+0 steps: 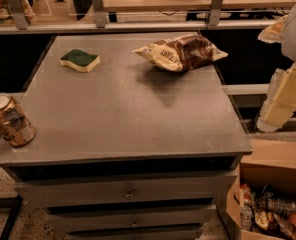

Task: Pick orange can

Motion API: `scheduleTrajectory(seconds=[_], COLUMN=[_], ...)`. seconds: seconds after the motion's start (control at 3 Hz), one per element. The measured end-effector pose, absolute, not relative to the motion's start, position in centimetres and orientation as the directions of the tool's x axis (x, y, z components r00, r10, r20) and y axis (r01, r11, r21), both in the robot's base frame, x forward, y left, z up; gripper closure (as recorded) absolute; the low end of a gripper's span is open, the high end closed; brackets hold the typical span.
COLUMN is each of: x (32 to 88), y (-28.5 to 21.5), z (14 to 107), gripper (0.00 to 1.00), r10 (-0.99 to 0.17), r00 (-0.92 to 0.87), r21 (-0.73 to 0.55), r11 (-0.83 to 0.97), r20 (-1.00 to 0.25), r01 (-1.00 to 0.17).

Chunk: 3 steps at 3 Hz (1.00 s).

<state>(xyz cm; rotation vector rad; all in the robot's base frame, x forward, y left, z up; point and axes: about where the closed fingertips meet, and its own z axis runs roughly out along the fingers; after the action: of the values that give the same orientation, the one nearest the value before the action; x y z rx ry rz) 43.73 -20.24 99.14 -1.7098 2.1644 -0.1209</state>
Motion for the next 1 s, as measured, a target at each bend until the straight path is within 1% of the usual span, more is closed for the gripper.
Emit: scheduleTrajectory(seconds=[0.33,0.67,1.0], x=[43.7,43.5,43.0], y=[-16.4,-8.9,-2.4], z=[98.2,97.5,97.1], gripper=[0.0,0.0,0.0], r10=[-0.947,-0.93,-0.899], r00=[-0.123,0.01,0.115], r21=[-0.252,-0.208,-0.18], r11=[0.201,0.072,-0.041], r20=[-0.297,-0.367,-0.423], r01=[-0.947,-0.975,-0.983])
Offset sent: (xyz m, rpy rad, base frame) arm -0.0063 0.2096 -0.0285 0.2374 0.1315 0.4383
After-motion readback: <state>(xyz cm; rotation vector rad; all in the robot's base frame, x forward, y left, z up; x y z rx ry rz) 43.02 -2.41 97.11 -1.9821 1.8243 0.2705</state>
